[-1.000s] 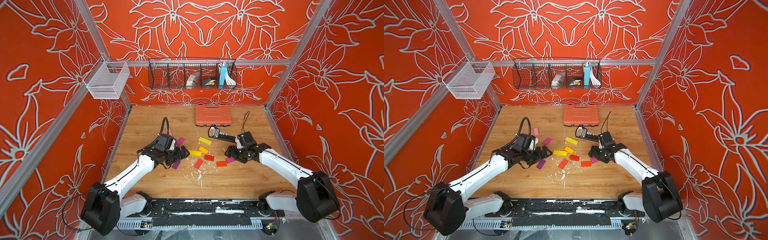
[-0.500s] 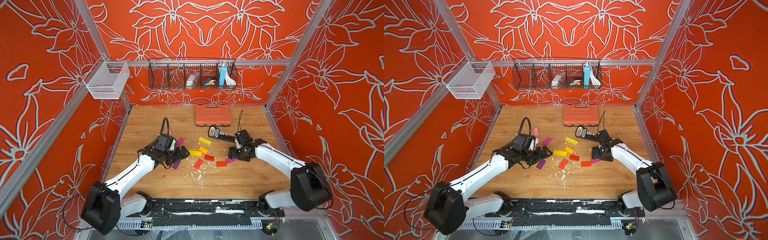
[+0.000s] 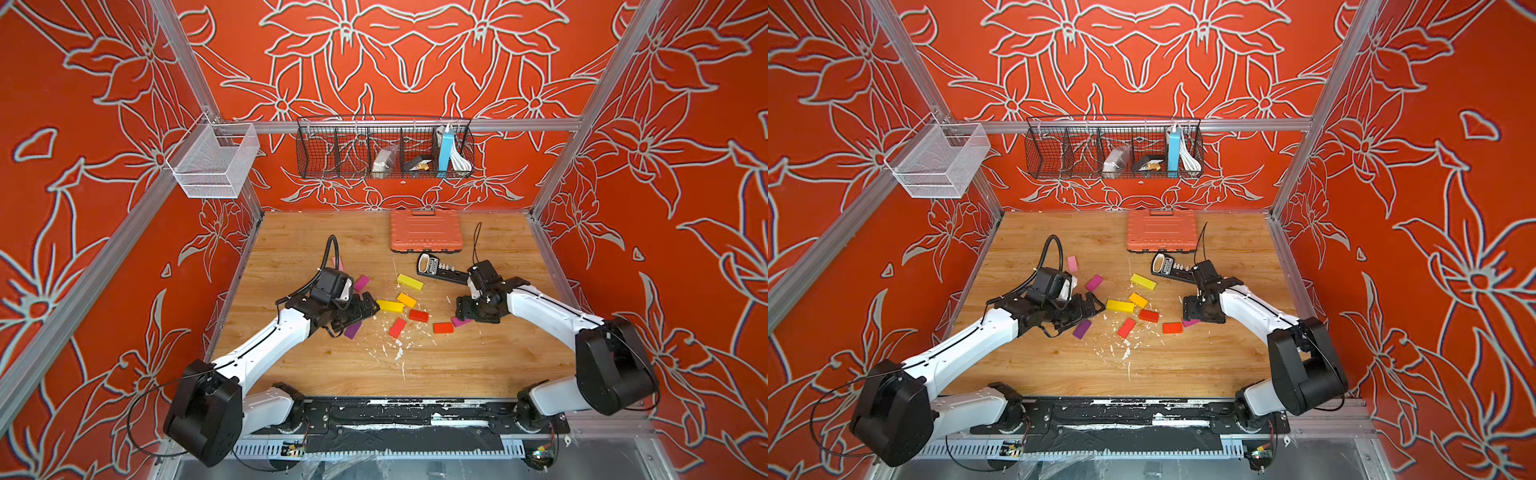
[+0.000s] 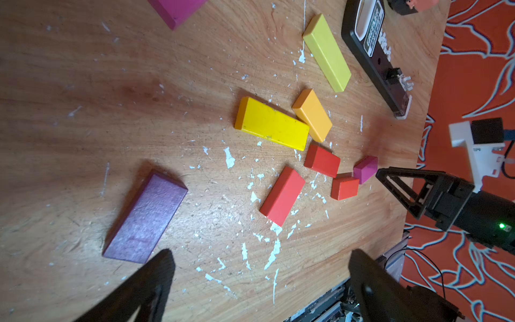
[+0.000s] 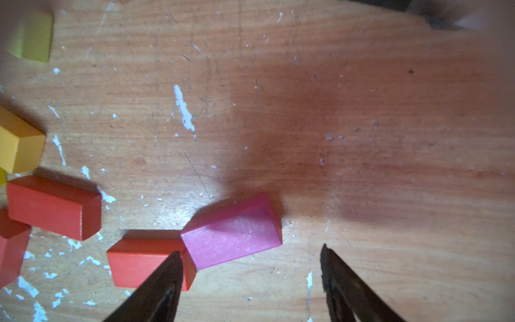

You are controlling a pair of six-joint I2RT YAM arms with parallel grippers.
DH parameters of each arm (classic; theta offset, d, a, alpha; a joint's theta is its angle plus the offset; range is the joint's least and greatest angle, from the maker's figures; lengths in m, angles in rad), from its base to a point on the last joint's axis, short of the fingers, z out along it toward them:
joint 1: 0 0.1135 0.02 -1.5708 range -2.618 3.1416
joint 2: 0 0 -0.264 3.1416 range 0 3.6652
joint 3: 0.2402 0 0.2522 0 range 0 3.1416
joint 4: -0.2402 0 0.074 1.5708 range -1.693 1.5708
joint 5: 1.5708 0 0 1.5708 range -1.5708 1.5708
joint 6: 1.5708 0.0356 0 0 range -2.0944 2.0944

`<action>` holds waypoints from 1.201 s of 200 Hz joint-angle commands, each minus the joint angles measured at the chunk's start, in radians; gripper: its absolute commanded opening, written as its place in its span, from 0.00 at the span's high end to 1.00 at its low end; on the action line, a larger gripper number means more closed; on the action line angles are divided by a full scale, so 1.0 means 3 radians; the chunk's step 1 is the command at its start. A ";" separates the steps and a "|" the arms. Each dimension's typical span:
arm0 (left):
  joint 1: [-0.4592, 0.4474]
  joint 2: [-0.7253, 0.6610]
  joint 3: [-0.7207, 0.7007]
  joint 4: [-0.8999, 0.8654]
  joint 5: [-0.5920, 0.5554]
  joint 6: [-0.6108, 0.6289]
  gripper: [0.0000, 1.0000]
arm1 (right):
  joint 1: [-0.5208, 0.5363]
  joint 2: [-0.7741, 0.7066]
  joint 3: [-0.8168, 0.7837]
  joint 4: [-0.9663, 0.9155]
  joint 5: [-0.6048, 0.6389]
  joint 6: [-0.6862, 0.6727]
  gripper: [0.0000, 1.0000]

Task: Assemble the letter c with building blocks
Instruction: Assemble the building block at the center of the board.

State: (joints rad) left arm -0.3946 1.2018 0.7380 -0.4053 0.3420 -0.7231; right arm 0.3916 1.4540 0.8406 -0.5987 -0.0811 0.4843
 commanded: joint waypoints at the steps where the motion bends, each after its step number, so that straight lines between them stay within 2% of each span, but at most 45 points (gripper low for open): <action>1: -0.0029 0.0023 0.0055 0.0032 0.0012 -0.0028 0.02 | 0.0037 0.0074 0.0000 -0.0016 0.0032 -0.0070 0.19; 164: -0.0029 0.0054 0.0036 0.0034 0.0011 -0.0019 0.02 | 0.0152 0.0375 0.0138 0.0048 0.0068 -0.0187 0.17; 199: -0.0027 0.0061 0.0035 0.0037 0.0011 -0.0019 0.02 | 0.0152 0.0422 0.0164 0.0053 0.0070 -0.0200 0.23; 240: -0.0029 0.0055 0.0036 0.0032 0.0013 -0.0019 0.02 | 0.0152 0.0365 0.0147 0.0038 0.0048 -0.0193 0.38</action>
State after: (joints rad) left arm -0.3946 1.2137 0.7380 -0.4015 0.3424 -0.7231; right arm 0.4324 1.5700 0.8680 -0.5758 -0.0799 0.4267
